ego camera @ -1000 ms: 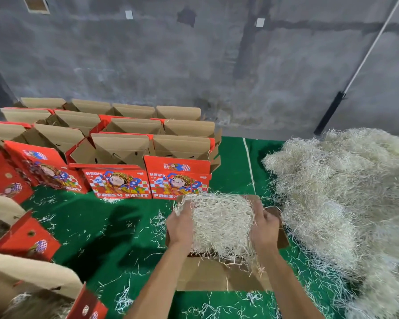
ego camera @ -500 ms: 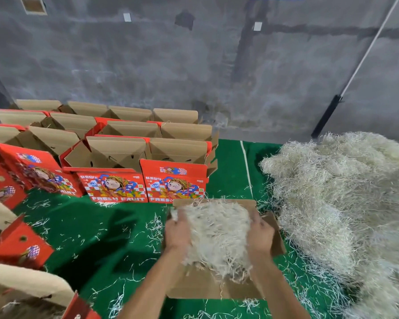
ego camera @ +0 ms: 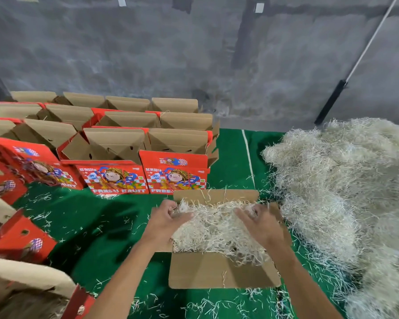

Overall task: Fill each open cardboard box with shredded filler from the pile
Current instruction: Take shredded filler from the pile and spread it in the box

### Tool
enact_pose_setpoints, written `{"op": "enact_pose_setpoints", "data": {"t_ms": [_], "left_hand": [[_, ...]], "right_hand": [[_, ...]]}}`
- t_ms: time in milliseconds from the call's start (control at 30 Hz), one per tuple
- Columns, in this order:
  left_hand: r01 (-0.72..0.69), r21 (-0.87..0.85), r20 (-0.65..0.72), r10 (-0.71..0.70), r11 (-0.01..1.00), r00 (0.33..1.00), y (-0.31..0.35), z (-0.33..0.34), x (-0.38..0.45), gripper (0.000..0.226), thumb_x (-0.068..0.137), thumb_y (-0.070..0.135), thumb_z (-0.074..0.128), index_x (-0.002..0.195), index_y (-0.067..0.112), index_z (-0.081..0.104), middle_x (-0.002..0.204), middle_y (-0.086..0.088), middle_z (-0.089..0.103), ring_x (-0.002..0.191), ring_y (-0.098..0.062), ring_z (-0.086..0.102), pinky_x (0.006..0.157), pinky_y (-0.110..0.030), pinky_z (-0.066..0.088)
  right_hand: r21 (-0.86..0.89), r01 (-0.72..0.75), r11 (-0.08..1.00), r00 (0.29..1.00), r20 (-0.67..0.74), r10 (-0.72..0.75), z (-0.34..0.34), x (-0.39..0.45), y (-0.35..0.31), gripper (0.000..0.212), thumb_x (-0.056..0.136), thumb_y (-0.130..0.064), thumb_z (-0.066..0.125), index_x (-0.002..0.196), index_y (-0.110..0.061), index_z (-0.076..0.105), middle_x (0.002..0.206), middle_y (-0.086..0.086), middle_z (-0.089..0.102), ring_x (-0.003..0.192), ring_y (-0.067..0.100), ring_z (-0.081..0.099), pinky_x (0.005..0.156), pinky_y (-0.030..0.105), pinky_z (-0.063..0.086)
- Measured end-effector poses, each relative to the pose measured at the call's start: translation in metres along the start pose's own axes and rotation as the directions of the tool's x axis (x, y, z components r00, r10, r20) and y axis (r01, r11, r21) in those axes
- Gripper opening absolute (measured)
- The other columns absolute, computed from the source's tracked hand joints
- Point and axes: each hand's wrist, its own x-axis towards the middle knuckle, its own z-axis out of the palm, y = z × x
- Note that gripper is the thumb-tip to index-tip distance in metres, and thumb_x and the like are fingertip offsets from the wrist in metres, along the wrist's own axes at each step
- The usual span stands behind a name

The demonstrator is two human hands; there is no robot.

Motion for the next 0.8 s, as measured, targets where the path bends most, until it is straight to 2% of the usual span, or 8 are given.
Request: {"op": "enact_pose_setpoints", "data": {"t_ms": [100, 200, 267, 333, 400, 500, 633, 800], "left_hand": [[-0.077, 0.167, 0.049, 0.07, 0.983, 0.996, -0.001, 0.002, 0.001, 0.085, 0.059, 0.083, 0.067, 0.128, 0.04, 0.044, 0.118, 0.021, 0.051, 0.11, -0.006, 0.051, 0.085, -0.029, 0.041], [-0.157, 0.49, -0.064, 0.215, 0.857, 0.975, 0.004, 0.01, -0.004, 0.052, 0.078, 0.071, 0.06, 0.115, 0.035, 0.058, 0.085, 0.015, 0.067, 0.088, -0.01, 0.057, 0.077, -0.03, 0.047], [-0.187, 0.628, -0.09, 0.31, 0.755, 0.947, 0.006, 0.016, -0.005, 0.043, 0.082, 0.069, 0.057, 0.103, 0.032, 0.066, 0.074, 0.014, 0.065, 0.084, -0.012, 0.059, 0.093, -0.037, 0.047], [-0.21, 0.704, -0.085, 0.375, 0.678, 0.923, 0.007, 0.023, -0.004, 0.038, 0.084, 0.063, 0.058, 0.104, 0.032, 0.062, 0.096, 0.015, 0.063, 0.095, -0.01, 0.059, 0.106, -0.041, 0.04], [-0.257, 0.725, -0.078, 0.447, 0.639, 0.891, 0.004, 0.034, -0.003, 0.034, 0.086, 0.052, 0.061, 0.111, 0.029, 0.056, 0.107, 0.011, 0.056, 0.105, -0.011, 0.053, 0.109, -0.04, 0.038], [-0.419, 0.694, 0.093, 0.504, 0.586, 0.859, 0.004, 0.054, -0.003, 0.023, 0.089, 0.035, 0.062, 0.111, 0.03, 0.054, 0.113, 0.01, 0.056, 0.114, -0.012, 0.051, 0.109, -0.04, 0.038], [-0.488, 0.728, 0.401, 0.278, 0.482, 0.873, 0.011, 0.073, 0.006, 0.019, 0.09, 0.023, 0.061, 0.109, 0.024, 0.062, 0.12, 0.002, 0.059, 0.121, -0.019, 0.049, 0.109, -0.042, 0.035], [-0.393, 0.811, 0.468, -0.077, 0.434, 0.88, 0.004, 0.083, 0.029, 0.026, 0.087, 0.01, 0.062, 0.113, 0.009, 0.064, 0.112, -0.011, 0.066, 0.101, -0.026, 0.063, 0.087, -0.038, 0.054]], "right_hand": [[-0.177, 0.064, 0.982, 0.997, -0.032, -0.071, 0.001, 0.006, -0.011, 0.074, 0.08, -0.083, 0.046, 0.121, -0.022, 0.046, 0.078, -0.002, 0.065, 0.063, 0.012, 0.068, 0.062, 0.03, 0.059], [-0.403, 0.096, 0.91, 0.99, -0.059, -0.131, 0.005, 0.008, -0.013, 0.054, 0.088, -0.065, 0.058, 0.121, -0.022, 0.054, 0.097, -0.005, 0.062, 0.098, 0.019, 0.065, 0.1, 0.041, 0.048], [-0.443, 0.13, 0.887, 0.976, -0.098, -0.193, 0.011, 0.007, -0.011, 0.042, 0.09, -0.05, 0.063, 0.122, -0.023, 0.057, 0.116, -0.002, 0.06, 0.117, 0.022, 0.057, 0.112, 0.043, 0.036], [-0.426, 0.178, 0.887, 0.946, -0.176, -0.274, 0.014, 0.005, -0.01, 0.039, 0.092, -0.039, 0.064, 0.125, -0.021, 0.057, 0.126, 0.002, 0.059, 0.121, 0.023, 0.056, 0.109, 0.041, 0.039], [-0.305, 0.258, 0.917, 0.934, -0.166, -0.318, 0.015, 0.003, -0.013, 0.024, 0.093, -0.034, 0.064, 0.113, -0.023, 0.06, 0.113, -0.001, 0.065, 0.098, 0.017, 0.064, 0.085, 0.029, 0.052], [-0.229, 0.282, 0.932, 0.958, 0.121, -0.26, 0.021, 0.003, -0.019, 0.006, 0.094, -0.024, 0.06, 0.094, -0.028, 0.064, 0.097, -0.002, 0.071, 0.083, 0.015, 0.067, 0.075, 0.031, 0.056], [-0.388, 0.368, 0.845, 0.913, 0.32, -0.251, 0.037, 0.015, -0.013, 0.029, 0.092, -0.008, 0.055, 0.114, -0.023, 0.065, 0.114, -0.001, 0.062, 0.102, 0.022, 0.064, 0.088, 0.038, 0.054], [-0.498, 0.402, 0.768, 0.855, 0.503, -0.122, 0.055, 0.031, 0.003, 0.065, 0.086, -0.006, 0.059, 0.145, -0.024, 0.039, 0.134, 0.004, 0.056, 0.116, 0.028, 0.058, 0.095, 0.042, 0.051]]}}
